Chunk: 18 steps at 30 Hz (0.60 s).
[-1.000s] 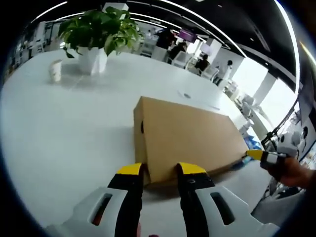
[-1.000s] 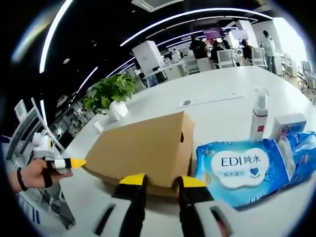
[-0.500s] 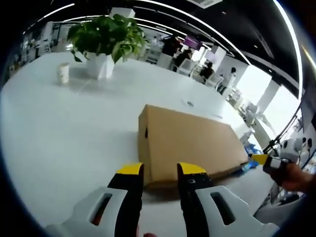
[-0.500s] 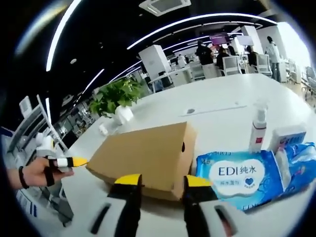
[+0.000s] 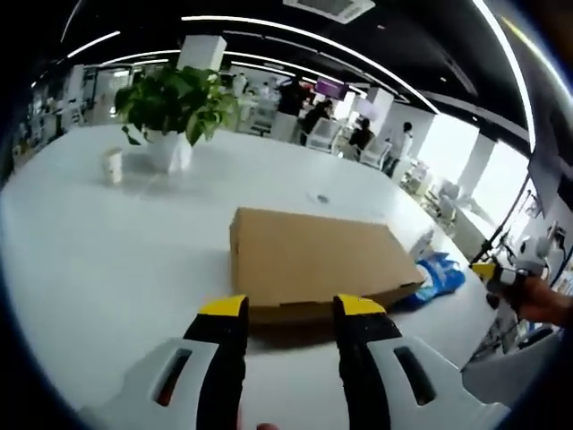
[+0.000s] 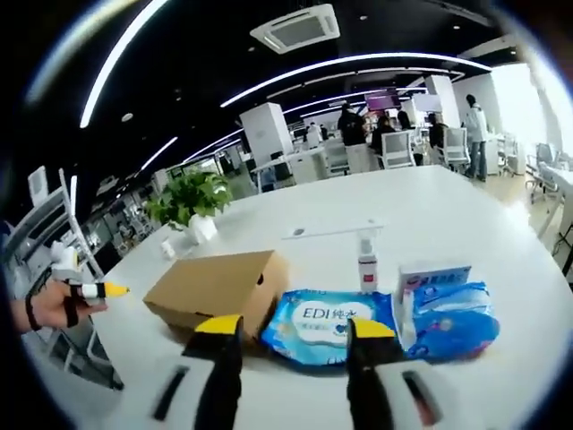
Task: Operate the shoe box by opening the lid, removing the specified soft item, and placing it in the target area until the item is outside and the box remains undamaged.
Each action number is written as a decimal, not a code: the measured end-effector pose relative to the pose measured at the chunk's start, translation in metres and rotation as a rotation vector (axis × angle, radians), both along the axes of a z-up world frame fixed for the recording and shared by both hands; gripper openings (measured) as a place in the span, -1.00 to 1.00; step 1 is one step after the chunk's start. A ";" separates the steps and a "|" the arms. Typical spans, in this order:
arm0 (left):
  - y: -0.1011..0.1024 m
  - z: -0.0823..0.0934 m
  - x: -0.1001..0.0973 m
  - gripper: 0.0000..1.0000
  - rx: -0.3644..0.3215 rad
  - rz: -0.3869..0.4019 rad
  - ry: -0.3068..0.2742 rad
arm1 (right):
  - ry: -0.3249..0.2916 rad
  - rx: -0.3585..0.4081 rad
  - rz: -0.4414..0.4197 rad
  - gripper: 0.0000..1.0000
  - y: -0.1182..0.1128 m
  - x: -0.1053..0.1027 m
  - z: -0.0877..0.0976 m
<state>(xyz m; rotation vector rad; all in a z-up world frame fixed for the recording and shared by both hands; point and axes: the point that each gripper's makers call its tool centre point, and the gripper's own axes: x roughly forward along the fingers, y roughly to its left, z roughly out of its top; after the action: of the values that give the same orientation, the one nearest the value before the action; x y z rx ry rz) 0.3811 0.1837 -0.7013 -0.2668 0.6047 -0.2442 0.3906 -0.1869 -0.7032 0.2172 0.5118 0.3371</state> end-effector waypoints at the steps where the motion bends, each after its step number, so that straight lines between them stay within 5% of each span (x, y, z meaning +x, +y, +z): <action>1: -0.004 0.000 -0.004 -0.16 -0.002 -0.011 0.000 | -0.005 -0.004 -0.009 -0.04 -0.008 -0.003 0.003; 10: -0.019 0.006 -0.027 -0.01 0.031 -0.060 -0.023 | -0.038 -0.022 -0.065 0.19 -0.051 -0.032 0.017; 18: -0.024 0.007 -0.030 0.17 0.091 -0.107 -0.043 | -0.036 -0.021 -0.122 0.26 -0.063 -0.044 0.022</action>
<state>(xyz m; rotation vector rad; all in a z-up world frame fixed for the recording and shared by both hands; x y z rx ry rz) 0.3513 0.1600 -0.6948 -0.1411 0.5864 -0.3238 0.3461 -0.2499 -0.6816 0.2203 0.4644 0.2165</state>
